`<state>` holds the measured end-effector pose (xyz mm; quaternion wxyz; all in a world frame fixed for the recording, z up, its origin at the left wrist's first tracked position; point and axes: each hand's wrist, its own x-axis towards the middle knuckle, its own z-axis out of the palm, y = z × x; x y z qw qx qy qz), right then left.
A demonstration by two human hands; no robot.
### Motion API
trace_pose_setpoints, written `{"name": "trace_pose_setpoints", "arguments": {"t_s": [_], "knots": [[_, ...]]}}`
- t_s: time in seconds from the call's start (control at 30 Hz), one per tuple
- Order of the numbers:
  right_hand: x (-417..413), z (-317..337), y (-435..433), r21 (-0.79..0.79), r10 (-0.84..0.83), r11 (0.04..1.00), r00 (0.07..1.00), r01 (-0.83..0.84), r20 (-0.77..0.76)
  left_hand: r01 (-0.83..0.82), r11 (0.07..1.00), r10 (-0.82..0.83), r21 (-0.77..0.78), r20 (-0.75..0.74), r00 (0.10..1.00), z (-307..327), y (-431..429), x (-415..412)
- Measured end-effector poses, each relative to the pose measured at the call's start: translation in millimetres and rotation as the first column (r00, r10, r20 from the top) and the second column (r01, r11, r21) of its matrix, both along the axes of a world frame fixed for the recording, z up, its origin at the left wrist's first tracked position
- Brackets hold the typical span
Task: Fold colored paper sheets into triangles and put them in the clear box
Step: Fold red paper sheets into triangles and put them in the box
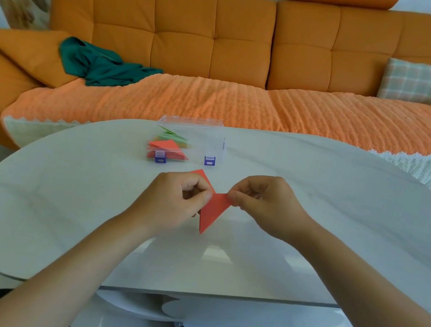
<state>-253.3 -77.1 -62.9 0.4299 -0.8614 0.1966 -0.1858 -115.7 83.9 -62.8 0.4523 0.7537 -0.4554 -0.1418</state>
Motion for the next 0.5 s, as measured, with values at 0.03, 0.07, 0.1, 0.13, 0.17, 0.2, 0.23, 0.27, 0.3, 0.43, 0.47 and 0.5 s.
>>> {"name": "trace_pose_setpoints", "arguments": {"t_s": [0.03, 0.07, 0.1, 0.13, 0.17, 0.2, 0.23, 0.27, 0.3, 0.43, 0.47, 0.5], "knots": [[0.1, 0.1, 1.1, -0.016, 0.012, 1.000, 1.000, -0.012, -0.004, 0.006, 1.000, -0.006, -0.008, 0.021, 1.000, -1.1, -0.6, -1.5], [0.6, -0.1, 2.4, -0.034, 0.026, 0.999, 1.000, -0.027, -0.006, 0.017, 1.000, -0.016, -0.014, 0.051, 0.999, -1.9, -1.4, -3.4], [0.9, -0.4, 4.3, -0.048, 0.042, 0.998, 0.999, -0.042, -0.006, 0.030, 0.999, -0.029, -0.015, 0.083, 0.996, -2.1, -2.2, -5.7], [1.5, -1.0, 6.3, -0.059, 0.055, 0.997, 0.998, -0.055, -0.004, 0.039, 0.999, -0.037, -0.011, 0.112, 0.993, -2.0, -2.7, -8.0], [1.9, -1.4, 8.3, -0.068, 0.066, 0.996, 0.998, -0.066, -0.003, 0.041, 0.999, -0.040, -0.009, 0.127, 0.991, -1.7, -2.9, -9.8], [2.2, -1.8, 9.6, -0.072, 0.073, 0.995, 0.997, -0.073, -0.004, 0.037, 0.999, -0.035, -0.011, 0.131, 0.991, -1.4, -2.9, -10.2], [2.8, -1.6, 9.9, -0.071, 0.078, 0.994, 0.997, -0.078, -0.009, 0.028, 1.000, -0.026, -0.013, 0.128, 0.991, -0.9, -2.6, -9.0], [3.0, -1.0, 9.4, -0.064, 0.077, 0.995, 0.997, -0.078, -0.016, 0.015, 1.000, -0.013, -0.010, 0.123, 0.992, -0.2, -1.8, -7.7], [3.2, 0.0, 8.0, -0.053, 0.070, 0.996, 0.997, -0.072, -0.024, 0.000, 1.000, 0.000, -0.002, 0.115, 0.993, 1.2, -1.0, -6.0], [3.1, 2.7, -1.4, 0.010, -0.009, 1.000, 1.000, 0.009, -0.022, -0.019, 0.998, 0.018, 0.058, 0.016, 1.000, 8.3, 2.5, 5.9], [3.0, 2.6, -3.1, 0.020, -0.033, 0.999, 0.999, 0.033, -0.020, -0.029, 0.997, 0.028, 0.067, 0.014, 0.999, 9.0, 4.3, 10.1], [3.0, 2.4, -4.7, 0.026, -0.062, 0.998, 0.998, 0.062, -0.018, -0.050, 0.996, 0.047, 0.072, 0.035, 0.998, 8.8, 6.2, 14.6]]}}
